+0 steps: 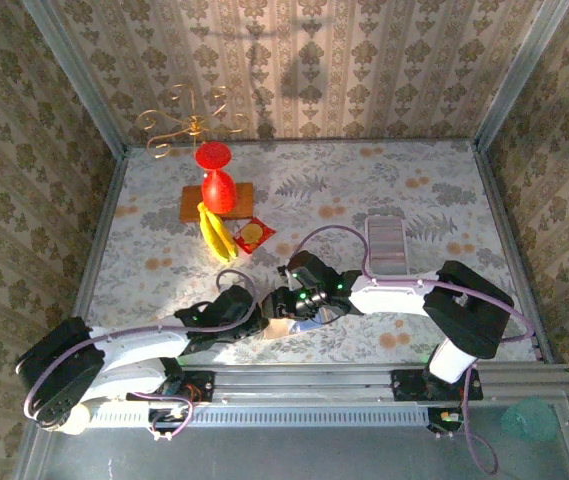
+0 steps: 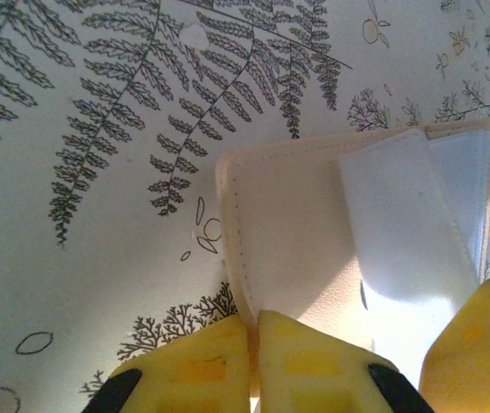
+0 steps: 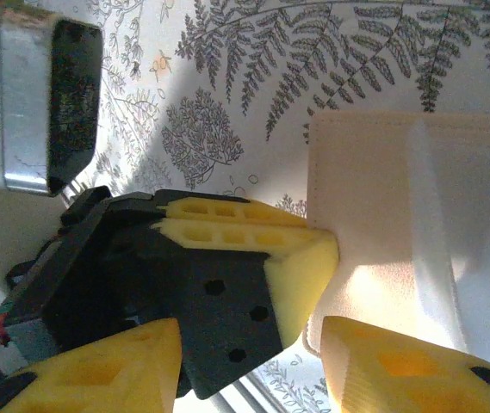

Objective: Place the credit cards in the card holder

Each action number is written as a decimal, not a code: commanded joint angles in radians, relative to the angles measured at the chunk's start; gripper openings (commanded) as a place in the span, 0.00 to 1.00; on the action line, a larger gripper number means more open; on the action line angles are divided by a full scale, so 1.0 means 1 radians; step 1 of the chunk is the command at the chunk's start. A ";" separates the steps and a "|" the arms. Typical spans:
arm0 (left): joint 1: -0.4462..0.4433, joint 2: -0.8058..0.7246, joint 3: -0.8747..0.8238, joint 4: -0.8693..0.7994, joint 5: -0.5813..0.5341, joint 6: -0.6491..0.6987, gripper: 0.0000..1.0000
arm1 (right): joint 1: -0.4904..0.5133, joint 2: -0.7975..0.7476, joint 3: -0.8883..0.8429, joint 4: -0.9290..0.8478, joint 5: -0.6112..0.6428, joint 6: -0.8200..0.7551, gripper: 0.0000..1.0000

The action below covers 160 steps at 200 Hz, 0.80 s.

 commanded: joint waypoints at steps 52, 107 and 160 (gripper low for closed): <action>0.008 0.061 0.008 -0.062 0.025 0.016 0.08 | 0.020 -0.202 0.014 0.033 0.011 -0.024 0.50; 0.011 0.045 0.014 -0.093 0.025 0.033 0.09 | 0.019 -0.408 -0.046 -0.149 0.217 -0.054 0.56; 0.015 -0.111 0.097 -0.358 -0.059 0.086 0.27 | 0.005 -0.439 -0.018 -0.356 0.323 -0.227 0.53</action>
